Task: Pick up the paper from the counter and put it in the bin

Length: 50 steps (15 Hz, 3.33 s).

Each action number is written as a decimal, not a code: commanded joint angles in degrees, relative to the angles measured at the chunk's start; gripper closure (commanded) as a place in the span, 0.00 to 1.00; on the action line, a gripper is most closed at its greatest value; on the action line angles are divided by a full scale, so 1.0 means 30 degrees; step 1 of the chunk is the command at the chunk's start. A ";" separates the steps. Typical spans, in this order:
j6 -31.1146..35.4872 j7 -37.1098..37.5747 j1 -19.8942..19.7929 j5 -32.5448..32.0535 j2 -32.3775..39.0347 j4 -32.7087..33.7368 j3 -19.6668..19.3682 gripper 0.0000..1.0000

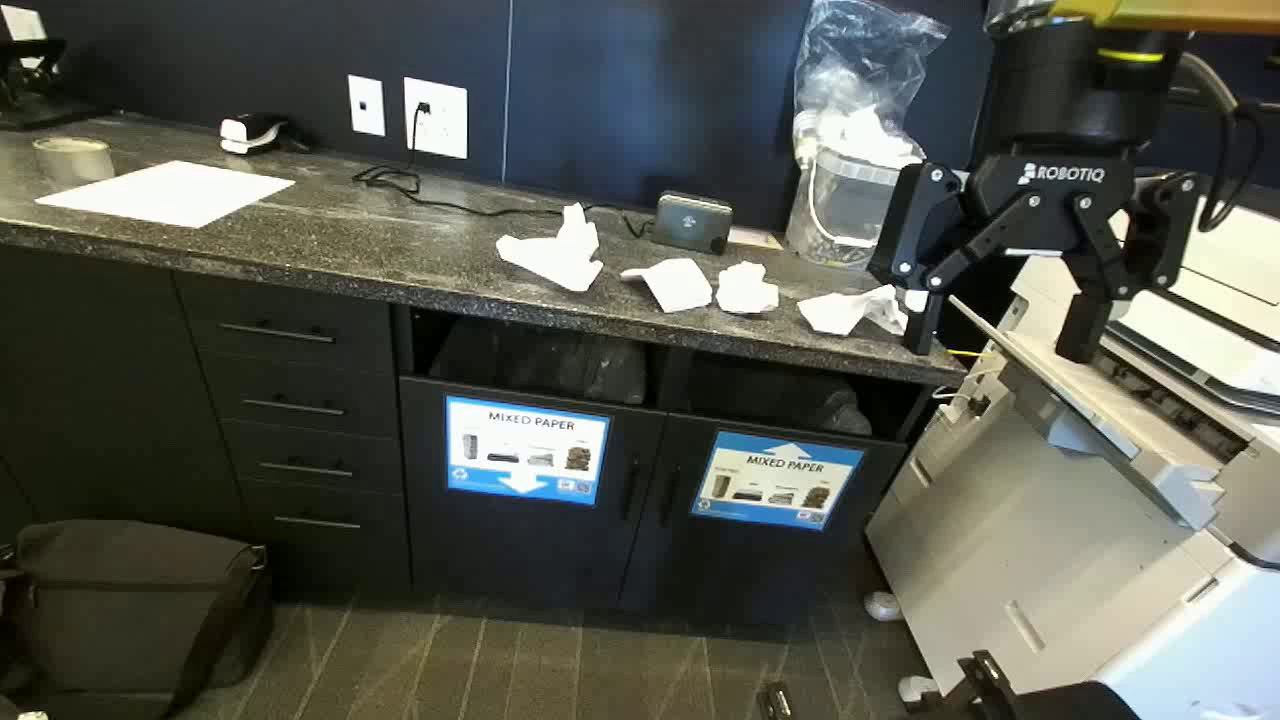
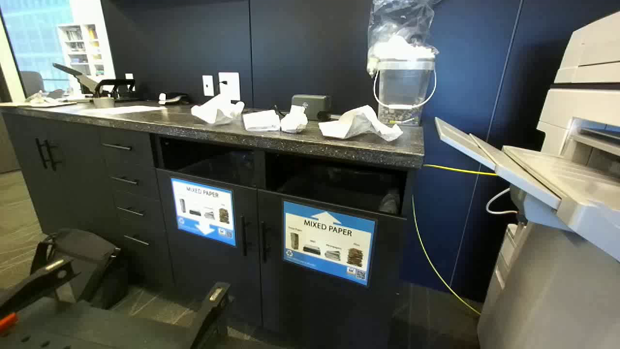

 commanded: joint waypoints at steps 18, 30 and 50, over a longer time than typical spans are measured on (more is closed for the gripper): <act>0.8968 0.0203 -0.1623 0.1386 0.1576 -0.1019 -0.3202 0.00; 1.6241 0.2248 -0.2425 0.8318 1.1648 0.6252 -0.5984 0.00; 2.3459 1.5027 -0.2668 0.8031 2.3351 1.3545 -0.8775 0.00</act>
